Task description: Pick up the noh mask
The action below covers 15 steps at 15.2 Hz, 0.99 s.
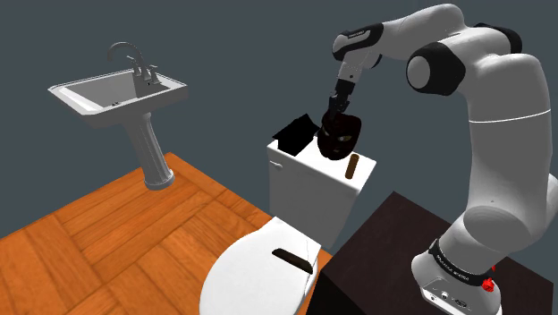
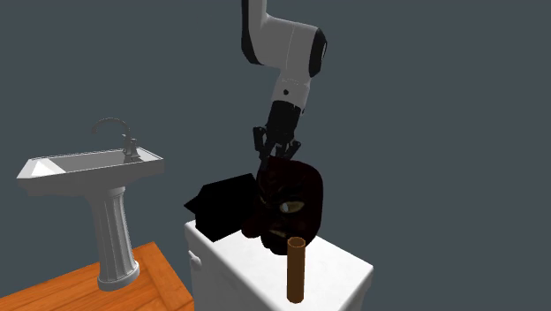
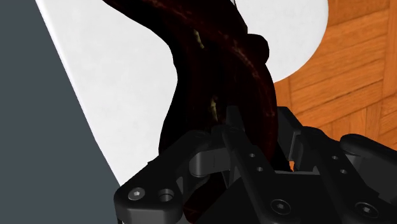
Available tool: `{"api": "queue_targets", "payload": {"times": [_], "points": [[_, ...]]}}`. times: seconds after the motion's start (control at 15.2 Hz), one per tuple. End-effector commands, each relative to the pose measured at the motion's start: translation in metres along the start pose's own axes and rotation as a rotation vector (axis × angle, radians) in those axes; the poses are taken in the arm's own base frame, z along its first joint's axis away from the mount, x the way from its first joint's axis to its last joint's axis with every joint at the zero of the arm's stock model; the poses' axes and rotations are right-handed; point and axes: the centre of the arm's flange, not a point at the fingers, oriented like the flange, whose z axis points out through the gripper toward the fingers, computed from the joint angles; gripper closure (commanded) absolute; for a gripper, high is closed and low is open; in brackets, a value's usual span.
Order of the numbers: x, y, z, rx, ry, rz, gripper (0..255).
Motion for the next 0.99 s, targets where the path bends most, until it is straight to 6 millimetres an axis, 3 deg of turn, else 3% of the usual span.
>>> {"api": "queue_targets", "payload": {"times": [0.0, 0.13, 0.92], "points": [[0.000, 0.004, 0.002, 0.000, -0.006, 0.005, 255], [-0.001, 0.002, 0.004, 0.000, -0.006, 0.005, 255], [-0.006, -0.022, -0.055, 0.000, -0.006, 0.005, 255]]}}
